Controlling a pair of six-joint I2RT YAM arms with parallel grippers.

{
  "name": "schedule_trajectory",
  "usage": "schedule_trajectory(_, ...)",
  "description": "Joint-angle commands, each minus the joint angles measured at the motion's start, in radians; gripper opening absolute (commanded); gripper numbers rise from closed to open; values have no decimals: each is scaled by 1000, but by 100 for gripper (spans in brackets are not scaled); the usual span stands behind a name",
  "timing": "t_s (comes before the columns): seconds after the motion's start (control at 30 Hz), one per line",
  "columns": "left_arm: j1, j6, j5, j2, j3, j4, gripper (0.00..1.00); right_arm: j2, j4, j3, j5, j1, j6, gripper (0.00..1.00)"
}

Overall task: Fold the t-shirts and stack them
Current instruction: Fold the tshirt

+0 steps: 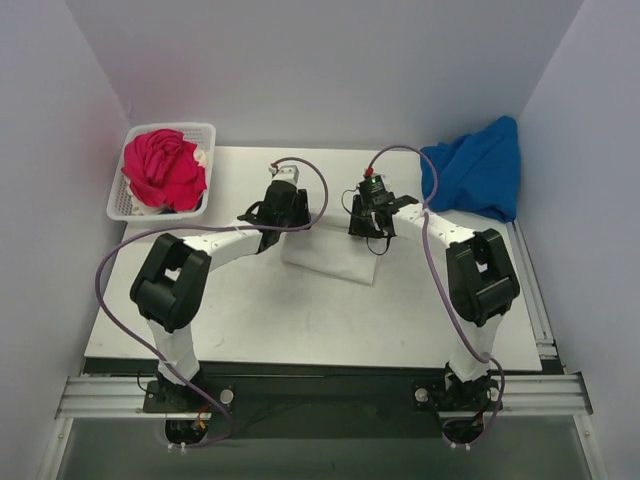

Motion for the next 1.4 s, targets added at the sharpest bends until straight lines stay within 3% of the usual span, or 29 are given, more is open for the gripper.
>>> schedule_trajectory(0.0, 14, -3, 16, 83, 113, -16, 58, 43, -15, 73, -37, -40, 19, 33)
schedule_trajectory(0.37, 93, -46, 14, 268, 329, 57, 58, 215, -27, 299, -86, -163, 19, 32)
schedule_trajectory(0.57, 97, -23, 100, 463, 533, -21, 58, 336, -50, 369, -120, -186, 25, 31)
schedule_trajectory(0.7, 97, -27, 97, 517, 566, -39, 58, 351, -53, 363, -111, -188, 17, 30)
schedule_trajectory(1.03, 137, -40, 12, 494, 578, -9, 58, 258, -56, 343, -71, -205, -22, 29)
schedule_trajectory(1.23, 137, -1, 19, 347, 502, 27, 59, 151, -58, 311, -37, -205, -59, 30)
schedule_trajectory(1.37, 128, 40, 61, 272, 480, -44, 59, 60, -64, 262, -8, -188, -75, 31)
